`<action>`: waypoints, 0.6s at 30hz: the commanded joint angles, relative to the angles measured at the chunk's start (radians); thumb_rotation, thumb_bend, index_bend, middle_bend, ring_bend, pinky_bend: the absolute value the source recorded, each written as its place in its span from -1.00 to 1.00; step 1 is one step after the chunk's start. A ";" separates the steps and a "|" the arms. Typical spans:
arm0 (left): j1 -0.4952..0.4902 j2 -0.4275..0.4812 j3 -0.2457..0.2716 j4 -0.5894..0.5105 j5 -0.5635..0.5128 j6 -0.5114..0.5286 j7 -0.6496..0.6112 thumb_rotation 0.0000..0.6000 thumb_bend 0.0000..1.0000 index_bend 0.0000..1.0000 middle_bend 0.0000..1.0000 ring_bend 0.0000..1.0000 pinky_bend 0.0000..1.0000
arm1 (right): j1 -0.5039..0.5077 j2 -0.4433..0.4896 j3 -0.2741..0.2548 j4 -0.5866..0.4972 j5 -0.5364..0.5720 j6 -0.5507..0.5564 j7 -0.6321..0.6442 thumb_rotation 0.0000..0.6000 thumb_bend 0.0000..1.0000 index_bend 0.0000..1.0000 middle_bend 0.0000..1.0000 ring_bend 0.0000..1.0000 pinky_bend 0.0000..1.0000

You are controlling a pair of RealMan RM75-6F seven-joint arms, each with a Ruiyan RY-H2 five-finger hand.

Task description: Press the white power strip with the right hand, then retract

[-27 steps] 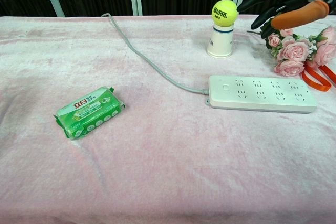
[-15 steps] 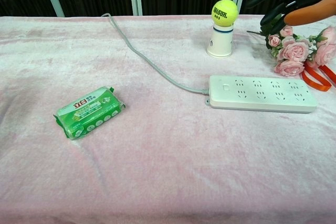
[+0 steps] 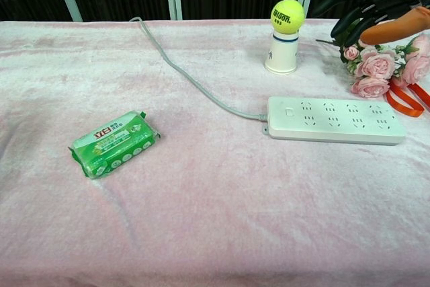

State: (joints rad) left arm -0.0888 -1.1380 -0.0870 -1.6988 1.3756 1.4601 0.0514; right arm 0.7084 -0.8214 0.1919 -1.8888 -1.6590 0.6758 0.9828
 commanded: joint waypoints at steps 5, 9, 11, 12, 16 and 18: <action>0.001 0.002 0.002 0.000 0.002 0.000 0.000 1.00 -0.25 -0.49 -0.80 -0.91 -0.81 | -0.010 -0.013 -0.008 -0.019 0.105 0.019 -0.192 1.00 -0.59 -0.95 -0.53 -0.19 -0.23; 0.001 0.003 0.001 -0.001 -0.002 -0.001 0.000 1.00 -0.25 -0.49 -0.80 -0.91 -0.81 | -0.021 -0.045 -0.015 0.006 0.245 0.032 -0.486 1.00 -0.37 -0.90 -0.08 0.24 0.31; 0.001 0.003 0.001 -0.002 -0.002 -0.001 0.003 1.00 -0.25 -0.49 -0.80 -0.91 -0.81 | -0.027 -0.085 -0.022 0.015 0.336 0.079 -0.688 1.00 -0.08 -0.81 0.29 0.54 0.62; 0.001 0.002 0.002 -0.002 -0.001 -0.001 0.004 1.00 -0.25 -0.49 -0.80 -0.91 -0.81 | -0.030 -0.112 -0.027 0.015 0.380 0.112 -0.790 1.00 0.01 -0.78 0.40 0.63 0.71; 0.000 0.000 0.001 -0.002 -0.002 -0.001 0.010 1.00 -0.25 -0.49 -0.80 -0.91 -0.81 | -0.019 -0.223 -0.059 0.021 0.510 0.203 -1.118 1.00 0.32 -0.68 0.70 0.86 0.94; 0.000 -0.001 0.001 -0.003 -0.002 0.000 0.012 1.00 -0.25 -0.49 -0.80 -0.91 -0.81 | 0.002 -0.257 -0.079 0.024 0.578 0.196 -1.230 1.00 0.39 -0.68 0.75 0.90 0.97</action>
State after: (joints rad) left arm -0.0887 -1.1386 -0.0856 -1.7014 1.3738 1.4597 0.0629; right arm 0.6922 -0.9459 0.1591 -1.8815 -1.2987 0.7865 0.1116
